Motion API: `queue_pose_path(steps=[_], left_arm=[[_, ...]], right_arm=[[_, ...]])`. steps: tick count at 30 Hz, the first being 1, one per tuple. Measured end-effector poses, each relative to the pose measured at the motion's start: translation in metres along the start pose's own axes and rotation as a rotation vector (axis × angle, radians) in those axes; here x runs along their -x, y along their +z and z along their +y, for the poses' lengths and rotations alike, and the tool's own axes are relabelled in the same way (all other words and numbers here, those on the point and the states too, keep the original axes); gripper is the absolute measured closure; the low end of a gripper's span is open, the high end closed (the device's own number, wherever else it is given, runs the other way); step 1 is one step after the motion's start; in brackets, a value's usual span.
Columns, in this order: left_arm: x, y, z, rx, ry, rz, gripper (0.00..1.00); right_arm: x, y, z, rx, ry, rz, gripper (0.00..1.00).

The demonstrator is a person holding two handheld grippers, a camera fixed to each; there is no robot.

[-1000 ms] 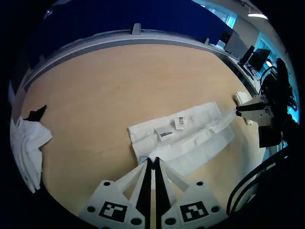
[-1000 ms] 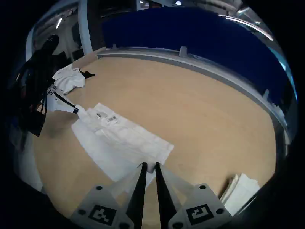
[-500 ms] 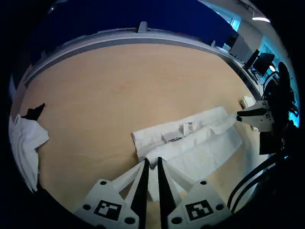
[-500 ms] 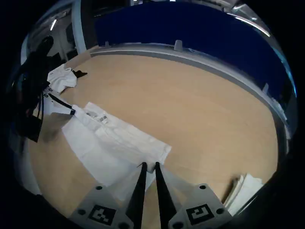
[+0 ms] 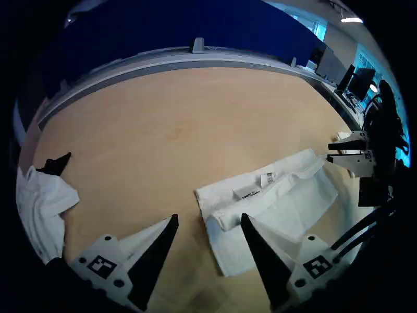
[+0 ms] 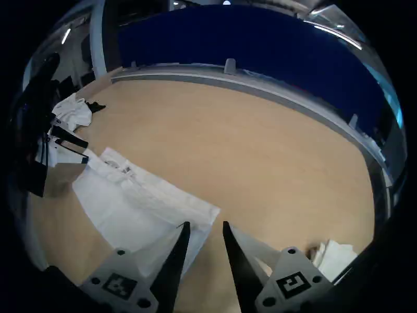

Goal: Fold towel

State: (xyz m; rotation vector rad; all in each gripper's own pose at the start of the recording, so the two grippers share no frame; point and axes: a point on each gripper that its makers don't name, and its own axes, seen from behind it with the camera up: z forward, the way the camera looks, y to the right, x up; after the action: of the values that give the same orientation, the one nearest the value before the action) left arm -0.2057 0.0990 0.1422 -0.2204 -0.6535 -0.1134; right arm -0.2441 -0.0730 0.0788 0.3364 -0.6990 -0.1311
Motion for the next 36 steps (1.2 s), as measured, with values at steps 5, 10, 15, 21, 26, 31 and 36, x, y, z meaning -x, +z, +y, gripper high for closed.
queue_pose_path(steps=[5, 10, 15, 21, 26, 31, 36], left_arm=[[-0.005, -0.007, -0.006, -0.017, 0.008, 0.027, 0.07], [-0.003, -0.013, -0.007, -0.016, 0.007, 0.027, 0.06], [-0.001, -0.017, -0.009, -0.02, 0.0, 0.031, 0.06], [-0.001, -0.022, -0.007, -0.019, -0.012, 0.036, 0.06], [0.003, -0.027, -0.007, -0.023, -0.011, 0.036, 0.06], [0.009, -0.034, -0.008, -0.03, -0.015, 0.036, 0.06], [0.019, -0.043, -0.011, -0.048, -0.025, 0.037, 0.06]], right_arm=[[-0.004, -0.001, 0.006, 0.019, 0.011, 0.012, 0.3], [-0.006, -0.004, 0.01, 0.031, 0.025, 0.023, 0.21], [-0.006, -0.008, 0.009, 0.028, 0.036, 0.031, 0.18], [-0.002, -0.015, 0.005, 0.018, 0.03, 0.027, 0.12], [0.004, -0.021, 0.0, 0.01, 0.023, 0.023, 0.12], [0.011, -0.028, -0.006, -0.004, 0.02, 0.018, 0.12], [0.021, -0.037, -0.014, -0.018, 0.01, 0.008, 0.12]])
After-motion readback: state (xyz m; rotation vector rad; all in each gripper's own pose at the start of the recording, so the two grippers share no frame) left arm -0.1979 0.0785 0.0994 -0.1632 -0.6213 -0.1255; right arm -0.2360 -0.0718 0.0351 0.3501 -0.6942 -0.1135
